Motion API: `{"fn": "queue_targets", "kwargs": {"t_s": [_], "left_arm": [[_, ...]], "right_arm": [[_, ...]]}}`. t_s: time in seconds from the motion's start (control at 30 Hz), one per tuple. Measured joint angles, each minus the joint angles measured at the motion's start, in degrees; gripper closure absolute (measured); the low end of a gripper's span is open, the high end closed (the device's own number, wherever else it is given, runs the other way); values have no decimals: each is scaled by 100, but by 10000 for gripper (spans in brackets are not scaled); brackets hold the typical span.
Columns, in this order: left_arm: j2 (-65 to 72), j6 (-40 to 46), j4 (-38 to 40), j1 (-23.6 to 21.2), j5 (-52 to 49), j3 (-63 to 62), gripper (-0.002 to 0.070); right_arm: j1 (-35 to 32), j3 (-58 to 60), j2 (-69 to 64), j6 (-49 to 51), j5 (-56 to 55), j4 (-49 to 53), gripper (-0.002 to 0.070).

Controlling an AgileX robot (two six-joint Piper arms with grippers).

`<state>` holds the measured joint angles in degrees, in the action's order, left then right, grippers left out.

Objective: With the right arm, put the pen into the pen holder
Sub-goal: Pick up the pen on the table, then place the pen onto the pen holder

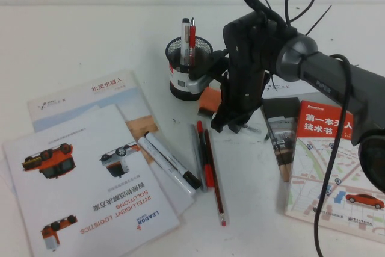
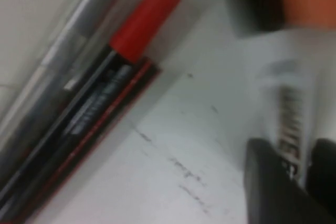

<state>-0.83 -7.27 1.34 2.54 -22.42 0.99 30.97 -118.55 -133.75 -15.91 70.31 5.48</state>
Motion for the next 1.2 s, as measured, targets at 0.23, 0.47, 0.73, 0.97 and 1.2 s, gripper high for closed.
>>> {"fn": "queue_targets", "kwargs": {"t_s": [0.23,0.47,0.73,0.97,1.2], "left_arm": [[0,0,0,0,0,0,678],[0,0,0,0,0,0,678],[0,0,0,0,0,0,677],[0,0,0,0,0,0,678],[0,0,0,0,0,0,677]], "right_arm": [[-9,127,400,186,0,-621,574],[-9,1624,1970,249,-34,-1267,574],[-9,4803,4312,-1599,-3286,-3780,574],[49,6164,4862,-7988,-5590,-9545,574],[224,5562,4262,-10070,-5546,-10350,574]]}}
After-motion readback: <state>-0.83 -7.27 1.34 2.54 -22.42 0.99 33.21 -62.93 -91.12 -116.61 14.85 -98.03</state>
